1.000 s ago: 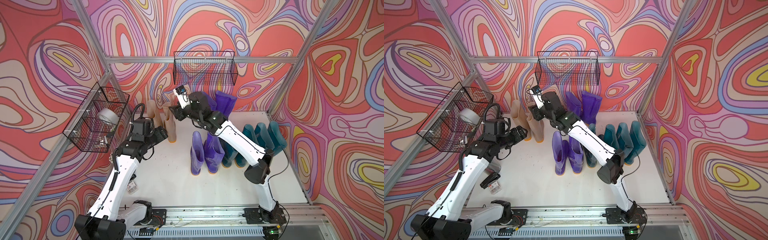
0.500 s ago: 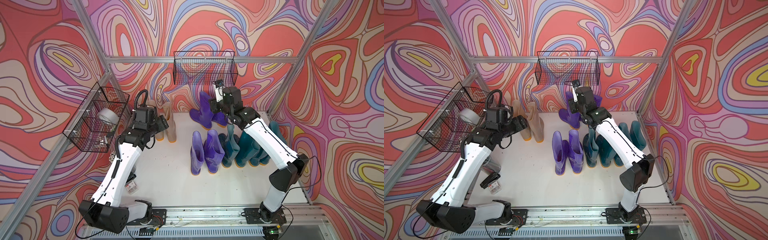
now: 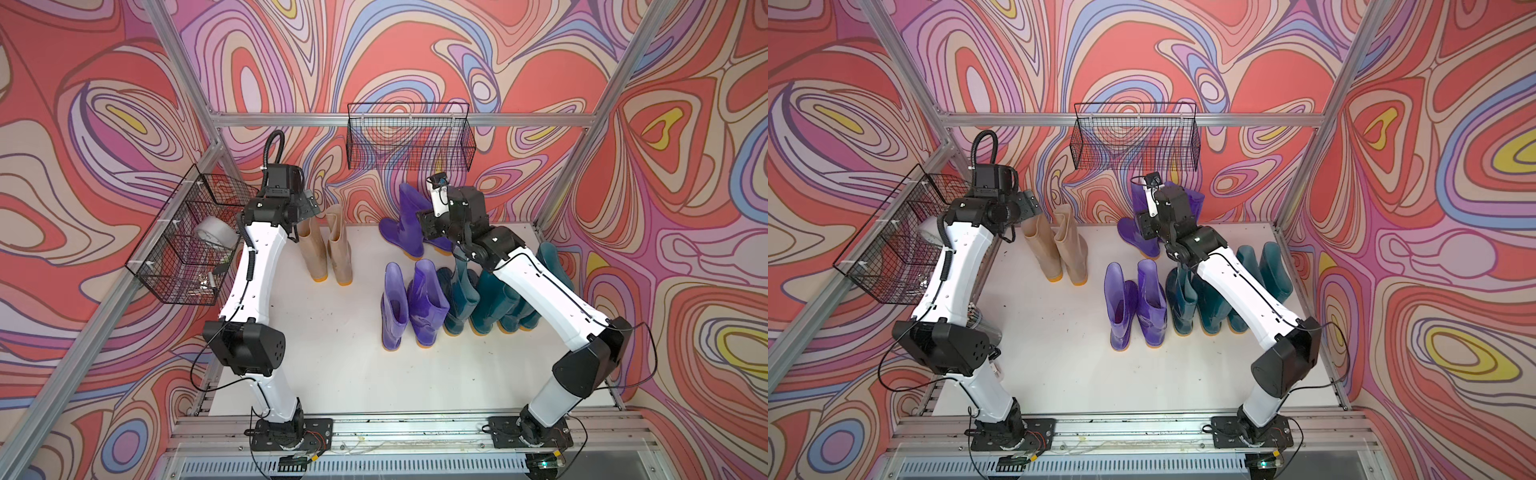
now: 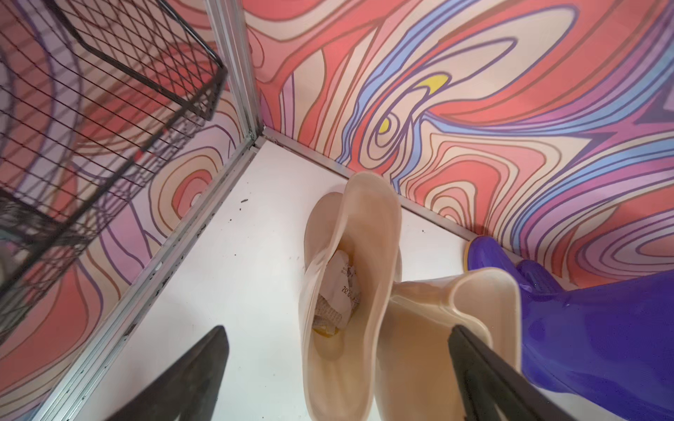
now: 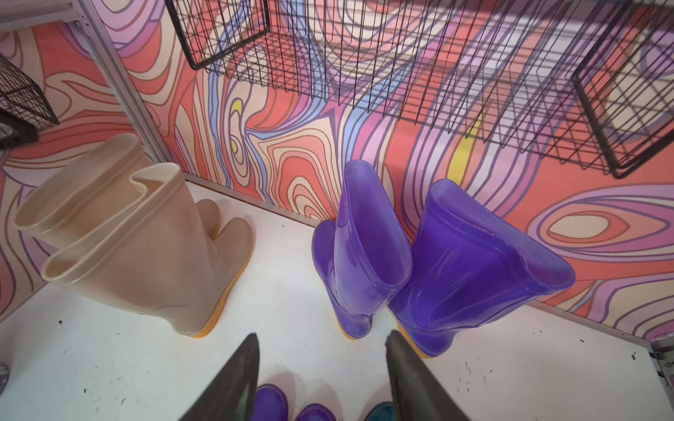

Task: Match and arrange rain boots in pairs
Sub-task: Adjust the rain boot at the center of the board.

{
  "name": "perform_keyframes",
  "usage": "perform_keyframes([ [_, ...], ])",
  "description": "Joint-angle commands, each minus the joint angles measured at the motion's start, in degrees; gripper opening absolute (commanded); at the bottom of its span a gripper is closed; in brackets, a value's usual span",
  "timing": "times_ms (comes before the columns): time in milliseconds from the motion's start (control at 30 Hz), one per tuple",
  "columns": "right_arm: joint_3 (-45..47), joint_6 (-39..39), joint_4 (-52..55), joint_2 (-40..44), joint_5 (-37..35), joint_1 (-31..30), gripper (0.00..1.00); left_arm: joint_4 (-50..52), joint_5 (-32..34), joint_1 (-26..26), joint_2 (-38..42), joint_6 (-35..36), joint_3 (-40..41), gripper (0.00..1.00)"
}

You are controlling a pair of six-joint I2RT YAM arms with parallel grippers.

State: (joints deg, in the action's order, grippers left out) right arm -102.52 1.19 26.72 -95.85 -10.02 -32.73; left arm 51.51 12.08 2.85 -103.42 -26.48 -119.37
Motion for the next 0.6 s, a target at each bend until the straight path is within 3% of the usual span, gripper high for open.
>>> perform_keyframes([
  [0, 1.47, 0.37, -2.10, 2.04, 0.53, 0.07, 0.57, 2.33, -6.16, -1.36, -1.14, 3.86, -0.84, 0.99],
  [200, 3.78, 0.63, -3.14, 3.28, 0.66, 0.50, 0.57, 2.90, -11.24, -1.45, -4.06, 5.66, 0.06, 0.99],
  [567, 5.75, 1.81, -3.95, 4.86, 1.72, 0.51, 0.57, -0.83, -7.43, -1.45, -2.70, 5.50, 8.81, 0.54],
])
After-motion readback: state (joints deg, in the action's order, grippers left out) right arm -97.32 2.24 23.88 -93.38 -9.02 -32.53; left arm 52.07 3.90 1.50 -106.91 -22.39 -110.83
